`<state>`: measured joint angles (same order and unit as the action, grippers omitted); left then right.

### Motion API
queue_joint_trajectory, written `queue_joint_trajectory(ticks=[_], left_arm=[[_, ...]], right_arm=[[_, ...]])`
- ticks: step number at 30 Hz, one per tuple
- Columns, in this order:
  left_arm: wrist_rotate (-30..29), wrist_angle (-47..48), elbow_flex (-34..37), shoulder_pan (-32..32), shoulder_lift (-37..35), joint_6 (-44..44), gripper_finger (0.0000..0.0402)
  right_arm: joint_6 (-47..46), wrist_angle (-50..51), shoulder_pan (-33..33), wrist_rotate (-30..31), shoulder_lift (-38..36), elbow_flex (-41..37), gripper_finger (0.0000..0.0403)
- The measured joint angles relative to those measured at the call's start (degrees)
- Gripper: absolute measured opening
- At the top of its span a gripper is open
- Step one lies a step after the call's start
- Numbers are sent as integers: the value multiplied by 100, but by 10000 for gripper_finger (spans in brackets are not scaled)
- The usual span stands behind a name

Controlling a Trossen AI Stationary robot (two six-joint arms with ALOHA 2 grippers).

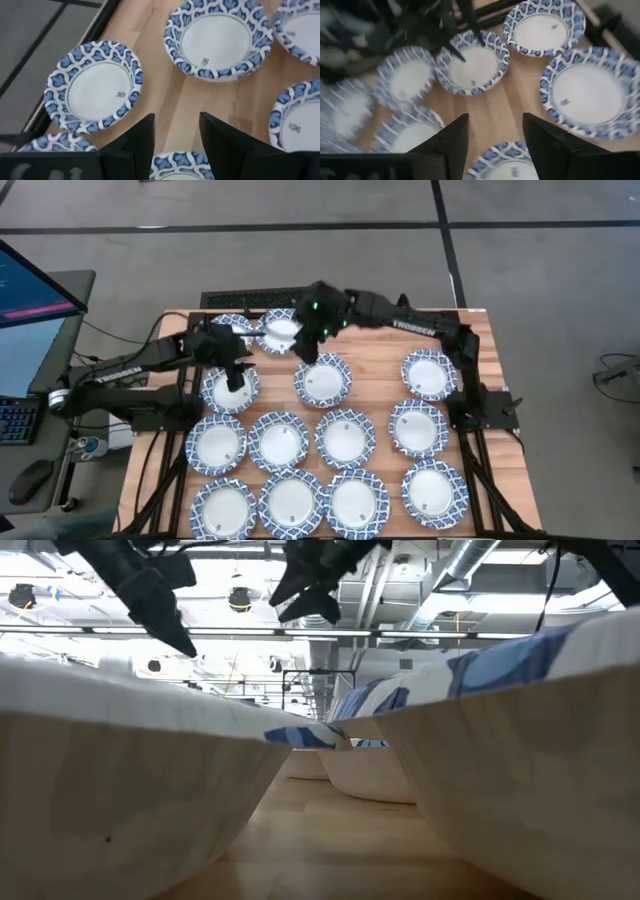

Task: Nest bowls inside each other
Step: Stack the blue bowl on top of the blue bowls

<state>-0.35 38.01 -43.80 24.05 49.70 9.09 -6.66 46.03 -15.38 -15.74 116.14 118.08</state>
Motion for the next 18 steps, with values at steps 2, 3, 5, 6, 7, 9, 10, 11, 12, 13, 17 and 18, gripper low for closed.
queue_joint_trajectory(ticks=[2,3,5,6,7,9,10,11,12,13,17,18], left_arm=[[96,321,-138,281,259,509,147],[102,497,-190,417,410,760,147],[111,714,-311,696,726,1220,147],[149,751,-367,818,870,1443,147],[178,777,-408,938,1015,1643,147],[215,790,-482,1136,1312,1990,147],[217,771,-544,1230,1439,2128,147],[224,734,-619,1319,1558,2232,147],[245,704,-702,1405,1658,2311,147],[297,702,-790,1491,1752,2363,147],[571,497,-1071,1777,1930,2471,147],[682,347,-1109,1847,1931,2450,147]], right_arm=[[-620,-103,-223,-453,81,5,205],[-993,-98,-336,-581,134,2,205],[-1803,-183,-542,-793,260,2,205],[-2166,-217,-665,-972,317,0,205],[-2504,-235,-789,-1138,363,0,205],[-2936,-272,-996,-1270,452,-2,206],[-3008,-317,-1090,-1237,492,-2,207],[-3039,-321,-1179,-1224,518,-4,207],[-3049,-301,-1264,-1213,527,-10,208],[-3057,-306,-1340,-1138,526,-11,208],[-3062,-313,-1634,-749,511,-9,202],[-3082,-309,-1721,-788,526,-25,200]])
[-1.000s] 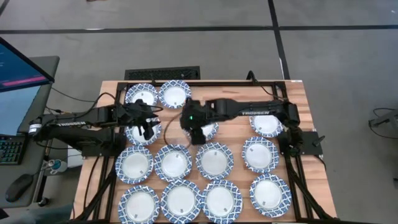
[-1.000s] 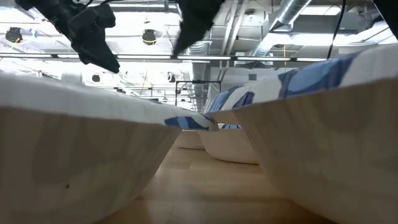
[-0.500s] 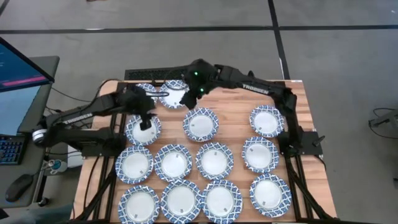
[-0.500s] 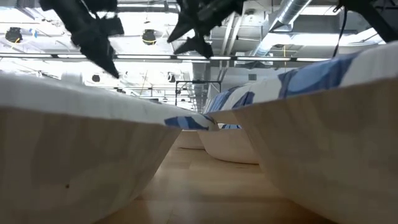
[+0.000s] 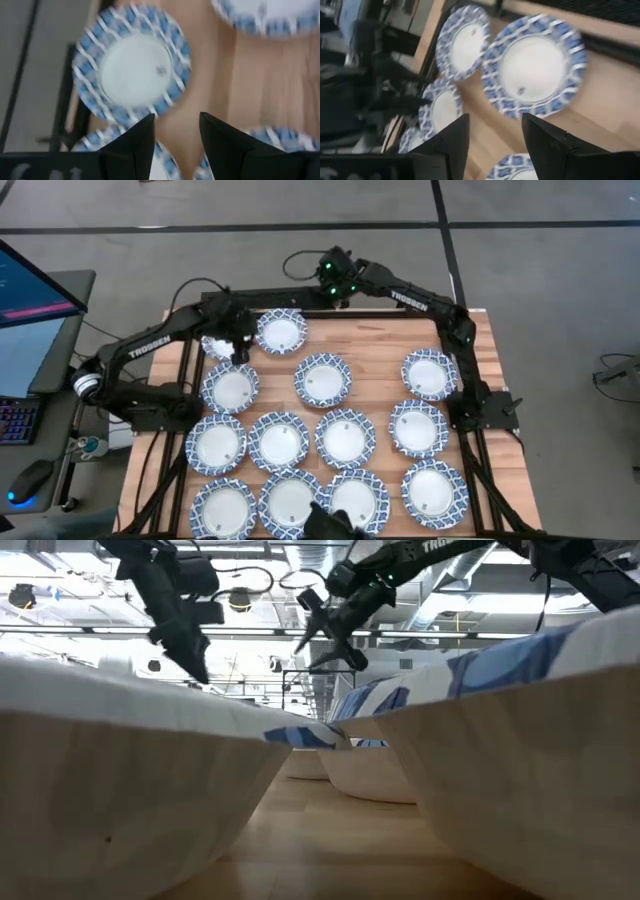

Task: Nest bowls inside each other
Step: Stack the blue bowl on top of the blue bowls

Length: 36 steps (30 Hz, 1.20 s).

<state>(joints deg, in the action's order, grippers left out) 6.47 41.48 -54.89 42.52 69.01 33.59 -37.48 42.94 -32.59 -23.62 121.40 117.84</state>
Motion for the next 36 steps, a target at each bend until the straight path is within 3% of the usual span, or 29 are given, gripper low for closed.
queue_joint_trajectory(ticks=[4,11,18,26,33,36], left_arm=[[380,-453,-126,250,0,-168,147],[817,-867,-136,678,150,120,147],[1037,-1115,-127,923,335,102,147],[1029,-999,-127,922,337,-121,147],[1029,-1107,-127,922,337,-339,147],[1025,-1114,-127,920,337,-341,147]], right_arm=[[-161,242,-221,-305,417,-22,194],[-750,-349,-117,-814,1163,-1,202],[-733,-494,-119,-756,1303,-3,212],[-1234,257,-261,-345,1299,-7,213],[-1809,250,-232,-963,1279,-6,212],[-1818,-180,-241,-1720,1245,-9,212]])
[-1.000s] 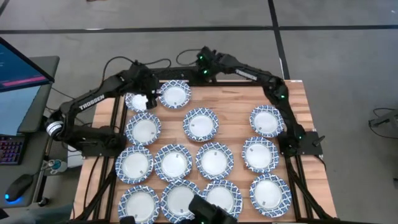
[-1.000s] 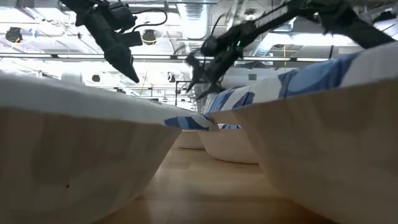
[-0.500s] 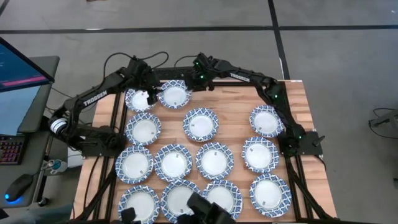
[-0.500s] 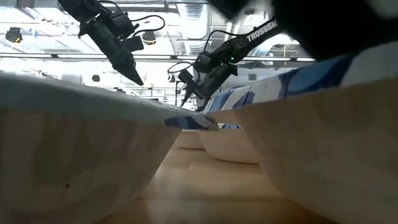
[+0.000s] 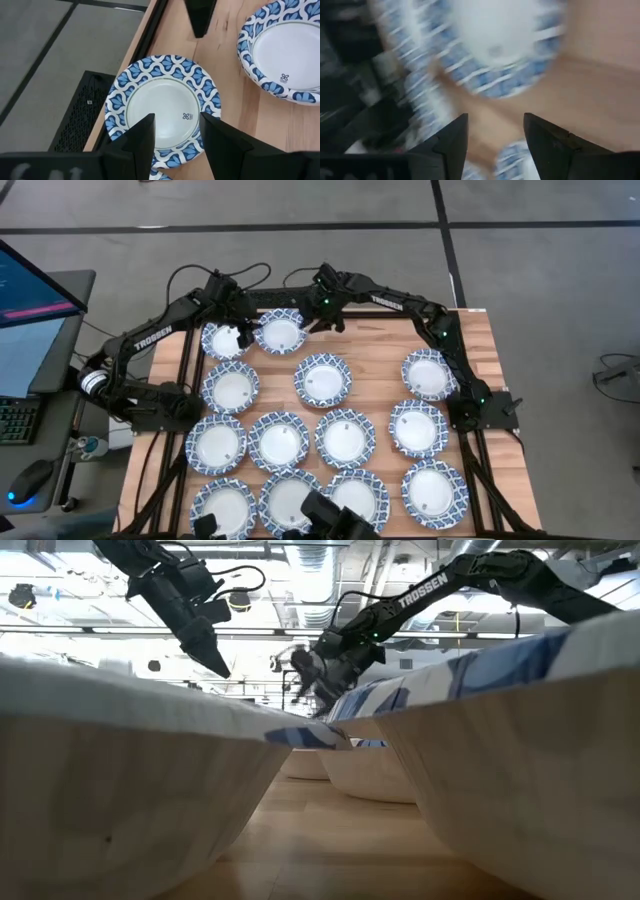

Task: Nest bowls inside each other
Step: Stack the blue bowl on top of the blue bowls

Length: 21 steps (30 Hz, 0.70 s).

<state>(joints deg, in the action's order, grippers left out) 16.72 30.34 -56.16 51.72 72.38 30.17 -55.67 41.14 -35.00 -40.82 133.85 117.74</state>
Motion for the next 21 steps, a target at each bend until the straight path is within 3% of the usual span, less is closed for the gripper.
queue_joint_trajectory(ticks=[2,6,10,14,18,21], left_arm=[[-1,4,0,0,0,0,147],[12,-2,0,0,0,-25,147],[65,-2,0,-38,-2,-138,147],[68,-31,0,-159,-2,-175,147],[80,-120,0,-324,-4,-289,147],[30,-148,0,-460,-7,-374,147]], right_arm=[[-6,-371,61,-242,-163,-5,212],[124,-822,227,-83,-645,19,210],[1161,663,326,1468,-1165,73,180],[2307,2739,294,3057,-1439,716,128],[3012,3368,339,3514,-1520,1752,94],[3465,2718,382,3207,-1950,1482,90]])
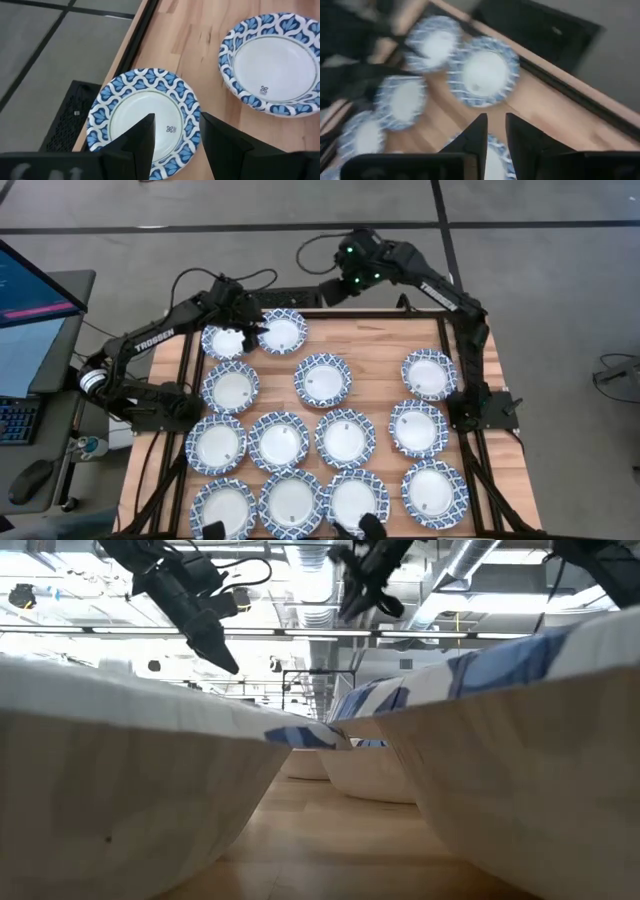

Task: Nest bowls inside each other
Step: Stack the blue bowl on top of the blue bowls

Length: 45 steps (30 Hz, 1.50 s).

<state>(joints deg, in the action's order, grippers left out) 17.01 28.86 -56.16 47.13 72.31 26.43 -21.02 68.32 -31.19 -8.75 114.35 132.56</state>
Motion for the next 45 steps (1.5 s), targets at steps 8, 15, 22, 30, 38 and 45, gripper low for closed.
queue_joint_trajectory(ticks=[8,15,22,30,38,45], left_arm=[[-291,13,0,-234,-9,6,147],[-241,606,11,-306,366,416,147],[-359,441,7,-634,887,694,147],[-642,234,7,-938,1504,764,154],[-982,54,7,-1073,2026,842,190],[-1045,-451,7,-1070,2334,889,196]], right_arm=[[-110,-2336,-83,-1997,354,121,118],[-1843,-4357,-16,-3534,792,106,145],[-1951,-4334,-409,-3776,547,104,179],[-1944,-4288,-1207,-3777,-249,108,209],[-1622,-3991,-1771,-3774,-883,117,230],[-1306,-3349,-1901,-3774,-1075,113,231]])
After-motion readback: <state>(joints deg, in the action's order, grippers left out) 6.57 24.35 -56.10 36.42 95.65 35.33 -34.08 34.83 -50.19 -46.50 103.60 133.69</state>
